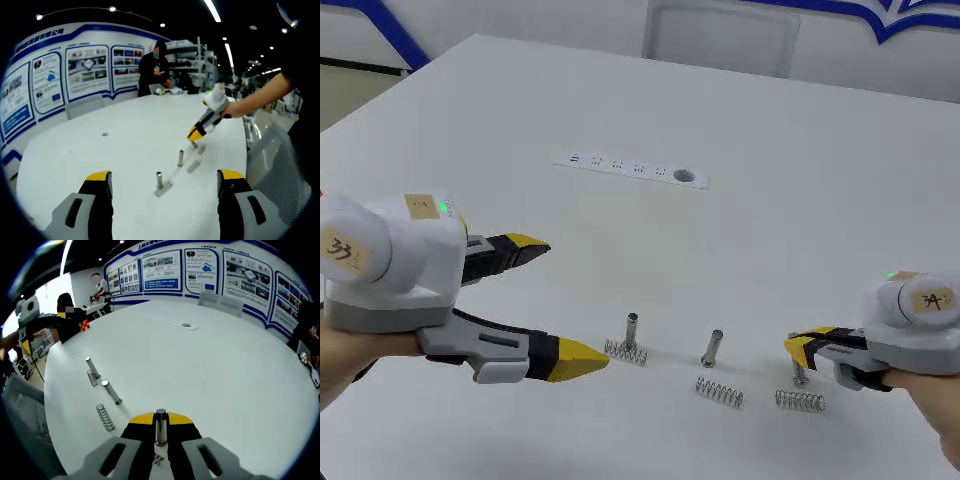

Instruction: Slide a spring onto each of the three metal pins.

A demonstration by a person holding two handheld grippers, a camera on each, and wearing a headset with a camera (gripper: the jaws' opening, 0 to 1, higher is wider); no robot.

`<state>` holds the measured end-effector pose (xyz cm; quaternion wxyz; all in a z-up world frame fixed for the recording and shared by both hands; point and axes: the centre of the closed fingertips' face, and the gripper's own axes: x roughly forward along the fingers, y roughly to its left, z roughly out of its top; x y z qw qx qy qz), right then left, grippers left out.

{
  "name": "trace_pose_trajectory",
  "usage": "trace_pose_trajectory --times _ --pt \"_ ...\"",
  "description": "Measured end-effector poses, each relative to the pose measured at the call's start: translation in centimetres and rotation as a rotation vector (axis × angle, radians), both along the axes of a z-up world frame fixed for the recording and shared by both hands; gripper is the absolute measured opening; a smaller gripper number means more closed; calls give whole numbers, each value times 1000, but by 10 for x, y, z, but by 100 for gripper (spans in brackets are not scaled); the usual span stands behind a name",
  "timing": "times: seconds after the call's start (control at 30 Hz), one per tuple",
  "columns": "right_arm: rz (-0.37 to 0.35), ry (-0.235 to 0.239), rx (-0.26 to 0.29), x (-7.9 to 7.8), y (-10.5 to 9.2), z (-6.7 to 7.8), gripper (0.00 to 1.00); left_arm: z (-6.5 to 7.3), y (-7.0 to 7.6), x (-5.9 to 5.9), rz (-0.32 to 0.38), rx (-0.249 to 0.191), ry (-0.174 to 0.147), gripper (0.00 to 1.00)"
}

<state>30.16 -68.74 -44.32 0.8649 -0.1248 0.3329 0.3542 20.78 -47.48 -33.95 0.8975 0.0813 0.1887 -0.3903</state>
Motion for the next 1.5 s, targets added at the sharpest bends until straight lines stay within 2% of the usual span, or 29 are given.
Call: trace_pose_trajectory --times 0.37,0.43,0.6,0.8,0.97,1.1,1.33,1.5 --pt "-21 -54 36 -2 -6 4 8 -1 0 -4 -7 15 5 89" --pt "-11 -88 61 -2 -5 8 8 0 0 -5 -6 13 5 89" --pt "-23 -90 88 -6 -7 9 8 -1 -1 -6 -8 16 8 88" --pt "5 -91 47 -6 -5 9 8 -4 -3 -8 -16 27 15 88" --pt "29 -78 17 -7 -4 9 8 -3 -6 -9 -19 15 17 88" --pt "21 -61 21 -6 -5 8 9 -2 -7 -8 -22 15 12 88" --pt "37 -42 -41 -9 -8 6 9 -2 -7 -9 -25 14 12 88" --pt "36 -20 -37 -9 -7 5 9 -3 -7 -10 -24 14 14 88"
